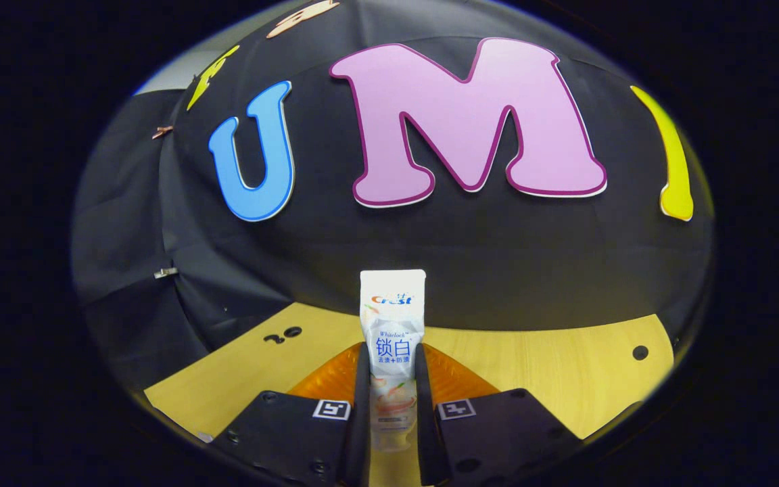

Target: Put the toothbrush and toothpaste on the desktop into the cup, then pick up the cup and place it on the coaster on the desktop.

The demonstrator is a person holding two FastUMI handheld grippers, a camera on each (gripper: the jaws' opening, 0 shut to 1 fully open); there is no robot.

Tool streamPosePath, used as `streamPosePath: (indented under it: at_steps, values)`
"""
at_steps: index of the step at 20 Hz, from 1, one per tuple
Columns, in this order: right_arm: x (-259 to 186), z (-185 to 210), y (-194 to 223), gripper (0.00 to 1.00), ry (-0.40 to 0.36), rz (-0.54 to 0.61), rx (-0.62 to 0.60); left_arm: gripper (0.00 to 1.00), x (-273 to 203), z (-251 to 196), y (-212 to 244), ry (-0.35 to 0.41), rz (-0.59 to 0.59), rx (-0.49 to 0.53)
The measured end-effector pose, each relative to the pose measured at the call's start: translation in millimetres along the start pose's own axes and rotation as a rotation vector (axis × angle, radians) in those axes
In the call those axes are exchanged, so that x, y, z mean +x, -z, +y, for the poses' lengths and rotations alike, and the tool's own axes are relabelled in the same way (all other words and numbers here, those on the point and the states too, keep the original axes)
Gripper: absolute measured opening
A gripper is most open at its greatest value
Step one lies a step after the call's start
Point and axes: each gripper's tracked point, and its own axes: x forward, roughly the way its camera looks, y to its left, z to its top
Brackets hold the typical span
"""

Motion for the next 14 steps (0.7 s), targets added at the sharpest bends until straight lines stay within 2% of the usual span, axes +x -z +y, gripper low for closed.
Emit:
streamPosePath:
  at_steps: [1,2,3,4,5,6,7,8,9,10,11,12,13,14]
  values:
    - [8,2,1,0.31,-0.002,-0.002,0.011,0.06,2,2,0,0.005,-0.004,-0.004]
    - [15,5,3,0.27,-0.007,-0.009,0.026,0.06,5,4,2,0.003,-0.008,-0.003]
    - [24,8,2,0.31,-0.009,-0.020,0.037,0.11,7,8,2,0.003,-0.010,-0.003]
    - [31,10,3,0.27,-0.012,-0.030,0.041,0.11,10,11,6,0.007,-0.010,-0.010]
    - [36,12,4,0.31,-0.013,-0.043,0.038,0.06,12,13,8,0.008,-0.015,-0.019]
    - [42,14,7,0.31,-0.019,-0.050,0.034,0.06,12,14,7,0.011,-0.022,-0.028]
    - [47,18,12,0.27,-0.023,-0.052,0.026,0.06,14,15,6,0.017,-0.031,-0.037]
    - [53,20,18,0.31,-0.028,-0.049,0.019,0.06,17,17,4,0.023,-0.041,-0.044]
    - [58,22,24,0.31,-0.034,-0.043,0.018,0.06,17,16,2,0.029,-0.059,-0.047]
    - [63,24,31,0.31,-0.039,-0.035,0.019,0.11,19,16,1,0.036,-0.076,-0.047]
    - [65,25,37,0.31,-0.042,-0.032,0.019,0.06,21,16,0,0.046,-0.089,-0.047]
    - [68,26,41,0.27,-0.040,-0.035,0.019,0.06,24,16,0,0.055,-0.100,-0.045]
    - [69,27,46,0.27,-0.040,-0.041,0.017,0.06,25,17,0,0.062,-0.109,-0.041]
    - [70,28,50,0.32,-0.042,-0.044,0.012,0.06,27,17,1,0.068,-0.115,-0.037]
